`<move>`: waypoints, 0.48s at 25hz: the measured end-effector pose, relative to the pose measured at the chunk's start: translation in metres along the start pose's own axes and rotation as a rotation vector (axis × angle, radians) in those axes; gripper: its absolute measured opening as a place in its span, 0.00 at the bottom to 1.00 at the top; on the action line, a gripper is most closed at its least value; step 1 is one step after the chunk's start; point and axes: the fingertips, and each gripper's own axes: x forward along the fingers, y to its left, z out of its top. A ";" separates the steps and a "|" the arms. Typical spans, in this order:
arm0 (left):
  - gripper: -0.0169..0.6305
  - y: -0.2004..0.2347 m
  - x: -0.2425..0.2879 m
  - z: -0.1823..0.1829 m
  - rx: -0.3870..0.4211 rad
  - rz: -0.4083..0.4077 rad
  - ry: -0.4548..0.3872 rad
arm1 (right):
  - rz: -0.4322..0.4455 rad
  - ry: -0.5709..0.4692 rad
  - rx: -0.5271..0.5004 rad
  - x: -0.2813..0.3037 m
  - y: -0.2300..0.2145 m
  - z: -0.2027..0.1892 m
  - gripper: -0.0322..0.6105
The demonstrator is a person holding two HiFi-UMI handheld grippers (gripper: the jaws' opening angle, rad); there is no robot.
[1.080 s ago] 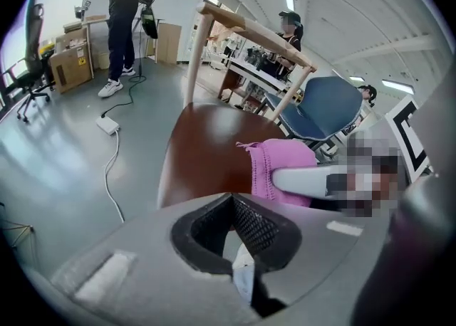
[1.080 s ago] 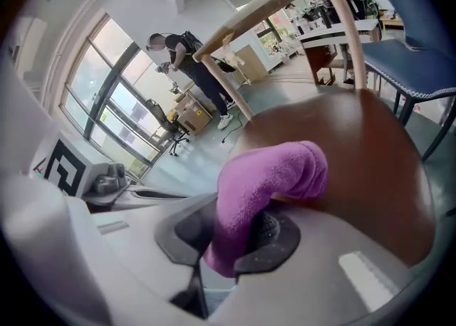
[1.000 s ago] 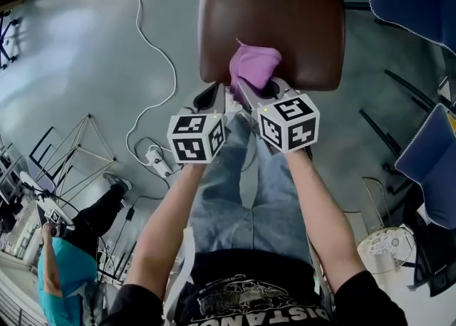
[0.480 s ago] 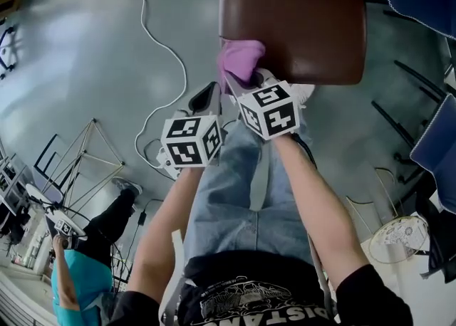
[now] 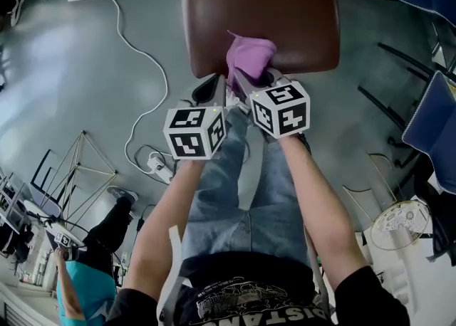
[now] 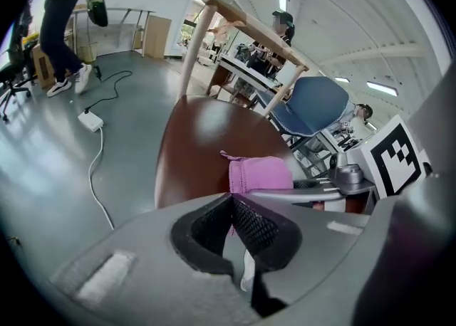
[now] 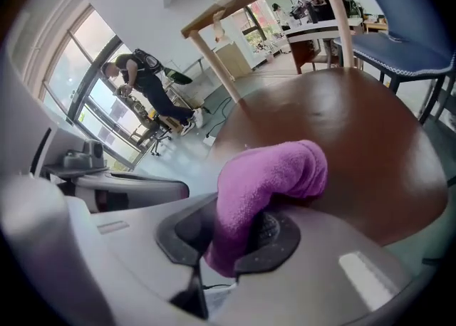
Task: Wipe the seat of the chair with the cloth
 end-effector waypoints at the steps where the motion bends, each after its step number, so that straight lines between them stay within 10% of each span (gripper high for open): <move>1: 0.03 -0.007 0.003 0.000 0.005 -0.006 0.000 | -0.005 -0.004 0.006 -0.005 -0.006 -0.002 0.15; 12: 0.03 -0.092 0.036 -0.009 0.027 -0.020 0.015 | -0.048 -0.032 0.033 -0.074 -0.085 -0.013 0.15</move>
